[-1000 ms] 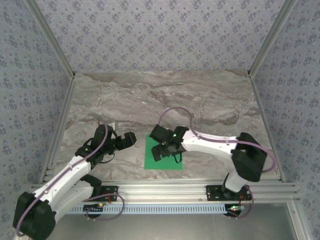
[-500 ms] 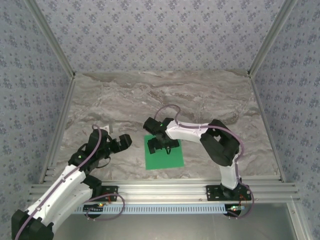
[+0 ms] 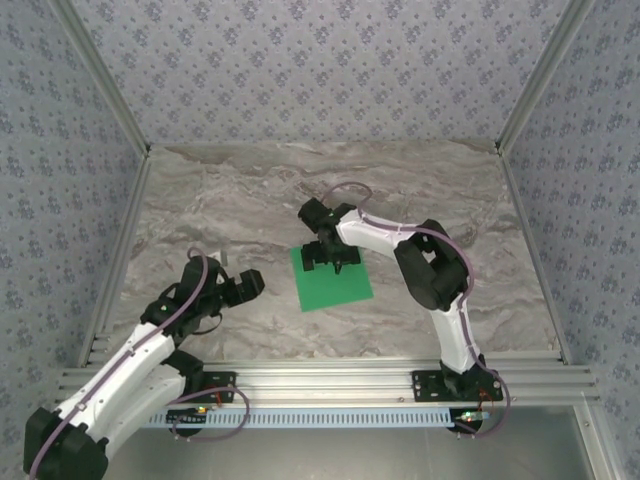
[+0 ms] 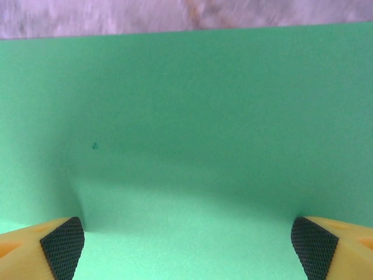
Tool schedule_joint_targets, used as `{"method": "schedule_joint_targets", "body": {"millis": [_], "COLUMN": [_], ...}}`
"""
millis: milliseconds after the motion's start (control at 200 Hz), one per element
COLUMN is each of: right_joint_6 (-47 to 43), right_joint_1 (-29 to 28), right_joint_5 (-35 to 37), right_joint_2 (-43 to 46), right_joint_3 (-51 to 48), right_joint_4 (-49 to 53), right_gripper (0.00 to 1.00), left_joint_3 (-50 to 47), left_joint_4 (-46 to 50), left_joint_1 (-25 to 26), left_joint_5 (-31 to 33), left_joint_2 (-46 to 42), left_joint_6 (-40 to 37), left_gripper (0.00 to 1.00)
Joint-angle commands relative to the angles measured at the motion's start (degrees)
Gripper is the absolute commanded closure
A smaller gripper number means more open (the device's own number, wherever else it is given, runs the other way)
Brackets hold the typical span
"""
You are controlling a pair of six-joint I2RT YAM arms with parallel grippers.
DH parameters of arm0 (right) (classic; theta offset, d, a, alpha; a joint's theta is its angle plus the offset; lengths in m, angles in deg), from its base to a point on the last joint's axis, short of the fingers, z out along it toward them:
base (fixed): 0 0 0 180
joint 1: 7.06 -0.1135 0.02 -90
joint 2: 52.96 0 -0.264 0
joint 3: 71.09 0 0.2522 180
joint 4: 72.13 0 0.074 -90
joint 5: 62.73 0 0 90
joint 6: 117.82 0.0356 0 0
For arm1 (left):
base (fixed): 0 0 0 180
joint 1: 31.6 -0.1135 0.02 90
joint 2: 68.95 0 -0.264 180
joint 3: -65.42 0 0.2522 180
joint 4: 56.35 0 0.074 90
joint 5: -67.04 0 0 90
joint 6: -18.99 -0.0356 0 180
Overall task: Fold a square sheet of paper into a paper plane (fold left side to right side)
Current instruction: Move the square sheet of paper to the center of the table, then pick up the square sheet of paper from the center of the table.
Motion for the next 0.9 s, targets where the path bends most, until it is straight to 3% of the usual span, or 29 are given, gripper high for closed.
{"method": "schedule_joint_targets", "body": {"millis": [0,230,345,630,894], "right_joint_6": [-3.56,-7.19,-9.15,-11.29,-9.73], "right_joint_1": [1.05,3.17,6.21,9.93,9.34], "right_joint_5": [-1.45,1.06,2.69,0.82,-2.32], "right_joint_2": [-2.49,5.54,5.88,1.34,1.37], "right_joint_3": [0.86,-0.05,0.08,0.74,-2.00], "right_joint_4": [-2.42,-1.54,-0.35,-1.04,-2.21], "right_gripper": [0.02,0.00,0.00,0.00,0.00], "left_joint_3": [3.02,5.35,6.19,10.36,14.41], "left_joint_4": [-1.45,-12.28,-20.33,-29.49,-29.99], "left_joint_1": [0.11,0.22,1.00,7.47,11.94], "left_joint_5": [-4.14,-19.37,-25.59,-25.75,-21.73], "left_joint_2": [1.99,12.66,19.47,35.19,46.79], "left_joint_6": [-0.13,2.28,5.40,9.58,11.00], "left_gripper": [0.02,0.12,0.23,0.31,0.37]}}
